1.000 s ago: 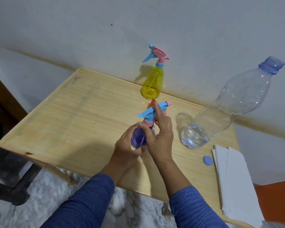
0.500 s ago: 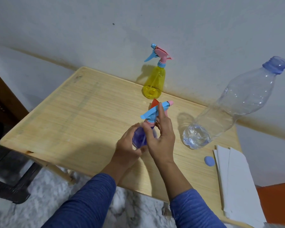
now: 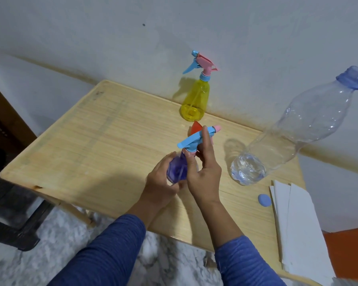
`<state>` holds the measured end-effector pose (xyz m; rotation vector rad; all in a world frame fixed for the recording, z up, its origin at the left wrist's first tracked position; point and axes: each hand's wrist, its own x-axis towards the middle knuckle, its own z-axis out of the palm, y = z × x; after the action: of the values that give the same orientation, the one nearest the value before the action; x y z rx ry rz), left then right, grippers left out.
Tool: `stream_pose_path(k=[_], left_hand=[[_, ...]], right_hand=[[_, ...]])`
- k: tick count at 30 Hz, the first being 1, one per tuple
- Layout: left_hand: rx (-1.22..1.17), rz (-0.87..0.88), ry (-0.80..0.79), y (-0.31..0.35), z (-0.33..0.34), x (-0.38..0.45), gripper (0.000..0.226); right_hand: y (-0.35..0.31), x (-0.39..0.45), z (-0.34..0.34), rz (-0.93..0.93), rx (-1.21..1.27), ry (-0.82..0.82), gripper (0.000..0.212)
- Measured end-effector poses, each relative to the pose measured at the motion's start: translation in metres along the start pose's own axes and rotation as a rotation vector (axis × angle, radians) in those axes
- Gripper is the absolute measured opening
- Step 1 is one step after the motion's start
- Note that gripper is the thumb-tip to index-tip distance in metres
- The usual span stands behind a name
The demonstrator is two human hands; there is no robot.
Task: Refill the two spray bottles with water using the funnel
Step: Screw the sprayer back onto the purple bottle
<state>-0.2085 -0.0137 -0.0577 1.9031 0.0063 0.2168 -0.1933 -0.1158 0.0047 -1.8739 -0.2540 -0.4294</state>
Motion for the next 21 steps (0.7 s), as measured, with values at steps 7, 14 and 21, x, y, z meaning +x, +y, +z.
stream_pose_path(k=[7,14,21], left_hand=[[-0.024,-0.032,-0.01,0.003,-0.001,0.0,0.07],[-0.051,-0.054,-0.026,-0.003,-0.001,0.0,0.076],[-0.019,-0.049,-0.014,-0.001,-0.001,0.001,0.078]], right_hand=[[0.001,0.007,-0.007,-0.031,-0.033,-0.063,0.076],[0.001,0.014,-0.013,-0.017,-0.073,-0.08,0.071],[0.005,0.009,-0.011,-0.06,-0.114,-0.087,0.072]])
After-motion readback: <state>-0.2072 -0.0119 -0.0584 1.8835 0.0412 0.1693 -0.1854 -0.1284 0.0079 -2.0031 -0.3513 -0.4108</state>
